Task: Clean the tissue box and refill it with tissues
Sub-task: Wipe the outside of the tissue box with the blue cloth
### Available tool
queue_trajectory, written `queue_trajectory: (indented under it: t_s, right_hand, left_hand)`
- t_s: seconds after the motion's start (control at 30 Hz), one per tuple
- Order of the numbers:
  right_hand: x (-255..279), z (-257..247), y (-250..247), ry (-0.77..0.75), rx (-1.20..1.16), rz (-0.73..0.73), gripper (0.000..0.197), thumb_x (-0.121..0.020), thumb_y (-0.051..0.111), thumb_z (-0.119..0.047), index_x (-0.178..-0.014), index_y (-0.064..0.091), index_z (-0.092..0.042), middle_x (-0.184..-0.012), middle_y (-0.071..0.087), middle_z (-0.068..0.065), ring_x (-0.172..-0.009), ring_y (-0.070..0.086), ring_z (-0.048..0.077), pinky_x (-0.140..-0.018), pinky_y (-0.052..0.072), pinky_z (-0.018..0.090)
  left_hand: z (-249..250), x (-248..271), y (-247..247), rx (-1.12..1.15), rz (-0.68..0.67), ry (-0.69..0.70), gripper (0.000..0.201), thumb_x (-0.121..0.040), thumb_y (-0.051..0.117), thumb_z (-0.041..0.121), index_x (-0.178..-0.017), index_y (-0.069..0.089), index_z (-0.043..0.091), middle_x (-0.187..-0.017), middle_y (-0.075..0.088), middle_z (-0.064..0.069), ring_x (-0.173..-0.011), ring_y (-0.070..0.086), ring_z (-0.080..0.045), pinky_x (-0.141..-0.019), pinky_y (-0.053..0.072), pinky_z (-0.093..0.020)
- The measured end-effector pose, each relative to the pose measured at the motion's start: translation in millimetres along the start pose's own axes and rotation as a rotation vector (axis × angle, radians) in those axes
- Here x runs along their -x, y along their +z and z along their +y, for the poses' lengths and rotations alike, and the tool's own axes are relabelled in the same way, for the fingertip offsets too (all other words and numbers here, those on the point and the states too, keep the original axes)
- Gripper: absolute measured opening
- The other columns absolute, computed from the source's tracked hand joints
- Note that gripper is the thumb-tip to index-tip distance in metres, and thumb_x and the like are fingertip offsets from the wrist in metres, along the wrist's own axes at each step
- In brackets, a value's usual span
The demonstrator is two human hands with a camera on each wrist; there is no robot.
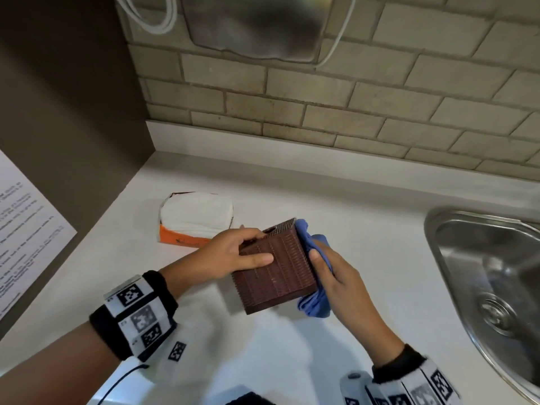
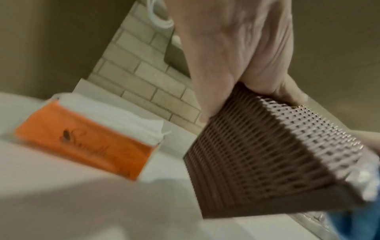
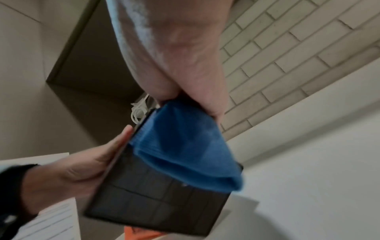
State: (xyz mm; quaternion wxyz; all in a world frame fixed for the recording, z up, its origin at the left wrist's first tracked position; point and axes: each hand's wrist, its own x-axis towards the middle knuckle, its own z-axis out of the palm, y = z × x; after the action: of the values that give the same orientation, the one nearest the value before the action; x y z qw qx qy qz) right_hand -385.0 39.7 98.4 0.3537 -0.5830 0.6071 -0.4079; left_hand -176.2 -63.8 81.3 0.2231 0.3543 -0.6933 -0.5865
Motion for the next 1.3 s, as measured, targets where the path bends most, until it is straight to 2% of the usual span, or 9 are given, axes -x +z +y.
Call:
queue_trajectory:
  t_s: [0.1, 0.23, 0.3, 0.5, 0.63, 0.73, 0.9, 1.17, 1.3]
  right_hand:
    - [5.3, -5.9, 3.8, -0.1, 0.163, 0.036, 0.042, -0.096, 0.04, -0.043, -0.136, 0.05, -0.034, -0.14, 0.048, -0.023, -0.128, 0.042, -0.009, -0.104, 0.028, 0.004]
    - [16.4, -14.5, 19.2, -0.2, 0.453, 0.015, 0.053, -0.092, 0.027, -0.05, -0.139, 0.045, -0.034, -0.141, 0.033, -0.025, -0.123, 0.033, -0.003, -0.101, 0.007, -0.006]
    - [20.8, -12.5, 28.5, -0.23, 0.52, -0.014, 0.052, -0.091, 0.025, -0.047, -0.14, 0.04, -0.036, -0.145, 0.029, -0.024, -0.125, 0.03, -0.001, -0.101, 0.002, -0.006]
    - [-20.0, 29.1, -5.5, -0.069, 0.444, 0.014, 0.041, -0.099, 0.041, -0.034, -0.14, 0.044, -0.031, -0.152, 0.035, -0.01, -0.139, 0.035, 0.015, -0.108, 0.02, 0.016]
    - [-17.1, 20.9, -6.8, -0.066, 0.411, 0.019, 0.042, -0.097, 0.039, -0.038, -0.139, 0.043, -0.033, -0.151, 0.037, -0.008, -0.138, 0.037, 0.012, -0.106, 0.022, 0.015]
    - [7.0, 7.2, 6.7, -0.129, 0.423, -0.072, 0.044, -0.097, 0.033, -0.047, -0.14, 0.04, -0.041, -0.15, 0.031, -0.023, -0.134, 0.029, -0.001, -0.105, 0.016, 0.007]
    - [-29.2, 29.8, -11.6, -0.098, 0.364, 0.011, 0.045, -0.097, 0.037, -0.044, -0.138, 0.049, -0.029, -0.148, 0.043, -0.01, -0.135, 0.042, 0.013, -0.112, 0.032, 0.031]
    - [-7.5, 2.1, 8.9, -0.149, 0.471, -0.063, 0.044, -0.097, 0.032, -0.045, -0.14, 0.041, -0.039, -0.145, 0.034, -0.025, -0.119, 0.038, 0.011, -0.098, 0.021, 0.014]
    - [-0.3, 8.5, 23.3, -0.141, 0.562, -0.125, 0.043, -0.099, 0.034, -0.04, -0.142, 0.036, -0.04, -0.146, 0.023, -0.029, -0.128, 0.031, 0.012, -0.102, 0.016, 0.01]
  left_hand:
    - [-9.3, -1.5, 7.2, 0.124, 0.001, -0.004, 0.031, -0.086, 0.069, 0.013, -0.117, 0.063, 0.014, -0.106, 0.07, 0.004, -0.1, 0.066, -0.008, -0.088, 0.051, -0.021]
    - [-10.9, -9.3, 14.3, 0.061, -0.055, -0.001, 0.052, -0.073, 0.077, 0.043, -0.117, 0.061, 0.021, -0.115, 0.069, 0.004, -0.11, 0.064, -0.01, -0.096, 0.049, -0.023]
    - [-13.1, -11.5, 17.6, 0.05, -0.032, 0.026, 0.043, -0.076, 0.08, 0.028, -0.115, 0.063, 0.02, -0.112, 0.071, 0.009, -0.109, 0.064, -0.005, -0.096, 0.047, -0.019]
    - [-22.5, -9.1, 22.8, 0.213, -0.022, -0.003, 0.068, -0.048, 0.086, 0.058, -0.103, 0.066, 0.022, -0.096, 0.076, 0.011, -0.096, 0.069, -0.005, -0.084, 0.052, -0.018]
    - [-16.5, -16.4, 21.7, 0.225, 0.0, 0.025, 0.066, -0.05, 0.084, 0.062, -0.102, 0.069, 0.024, -0.097, 0.076, 0.006, -0.095, 0.069, -0.01, -0.087, 0.053, -0.026]
    - [-15.7, -17.7, 18.8, 0.246, 0.008, 0.001, 0.068, -0.052, 0.085, 0.06, -0.105, 0.069, 0.021, -0.097, 0.076, 0.003, -0.095, 0.07, -0.013, -0.085, 0.054, -0.027]
    - [-9.6, -16.7, 22.9, 0.225, 0.003, -0.042, 0.043, -0.065, 0.077, 0.04, -0.103, 0.069, 0.022, -0.096, 0.076, 0.003, -0.094, 0.07, -0.011, -0.086, 0.054, -0.027]
    - [-0.4, -18.5, 26.7, 0.106, 0.14, -0.116, 0.041, -0.083, 0.068, 0.045, -0.109, 0.067, 0.012, -0.108, 0.073, -0.01, -0.102, 0.069, -0.02, -0.094, 0.051, -0.04]
    - [-6.8, -13.6, 24.1, 0.201, 0.059, -0.156, 0.028, -0.089, 0.068, 0.022, -0.116, 0.067, 0.013, -0.115, 0.073, -0.007, -0.11, 0.067, -0.019, -0.102, 0.048, -0.036]
